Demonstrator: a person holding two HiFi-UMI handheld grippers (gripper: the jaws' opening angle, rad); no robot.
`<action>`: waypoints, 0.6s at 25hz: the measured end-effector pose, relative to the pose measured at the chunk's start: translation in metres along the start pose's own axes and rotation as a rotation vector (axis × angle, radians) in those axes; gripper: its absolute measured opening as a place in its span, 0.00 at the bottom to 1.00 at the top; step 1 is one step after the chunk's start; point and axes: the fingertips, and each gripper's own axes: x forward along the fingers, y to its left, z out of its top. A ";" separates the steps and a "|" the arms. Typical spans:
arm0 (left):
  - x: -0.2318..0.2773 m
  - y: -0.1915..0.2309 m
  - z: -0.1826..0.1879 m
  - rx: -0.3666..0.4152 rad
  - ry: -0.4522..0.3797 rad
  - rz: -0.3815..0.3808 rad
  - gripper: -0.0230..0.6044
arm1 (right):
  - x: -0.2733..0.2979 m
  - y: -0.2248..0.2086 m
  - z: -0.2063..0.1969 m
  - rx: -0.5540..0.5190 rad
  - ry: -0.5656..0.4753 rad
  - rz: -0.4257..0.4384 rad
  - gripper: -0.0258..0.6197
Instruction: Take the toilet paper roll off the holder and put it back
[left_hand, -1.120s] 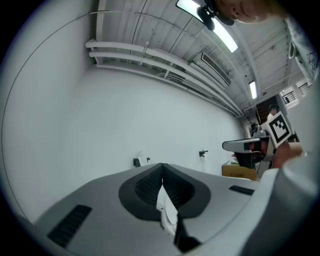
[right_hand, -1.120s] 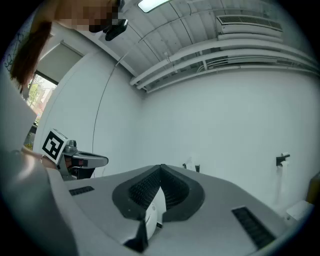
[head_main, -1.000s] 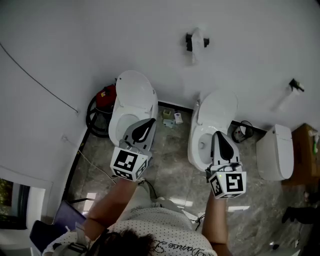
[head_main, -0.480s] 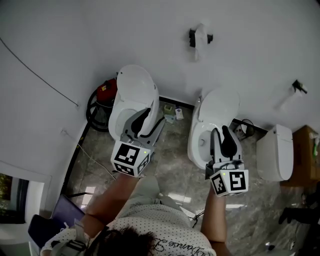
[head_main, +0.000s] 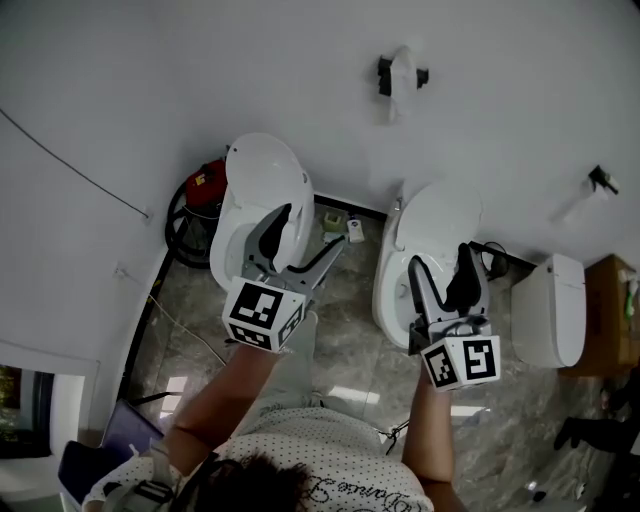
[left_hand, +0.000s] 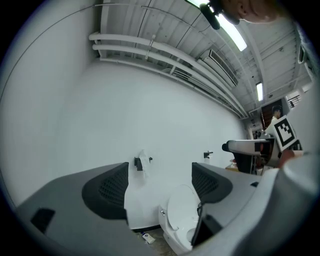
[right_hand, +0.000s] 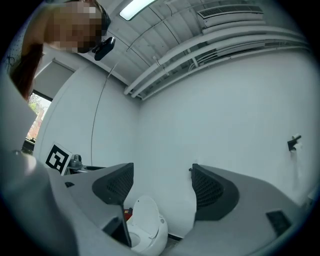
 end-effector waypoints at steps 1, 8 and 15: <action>0.010 0.006 -0.001 -0.002 -0.004 -0.003 0.64 | 0.009 -0.004 -0.002 -0.007 0.000 -0.004 0.59; 0.095 0.069 -0.005 -0.005 -0.024 -0.036 0.64 | 0.108 -0.034 -0.015 -0.034 -0.001 -0.016 0.62; 0.176 0.128 0.006 0.015 -0.044 -0.088 0.64 | 0.206 -0.059 -0.017 -0.045 -0.014 -0.040 0.62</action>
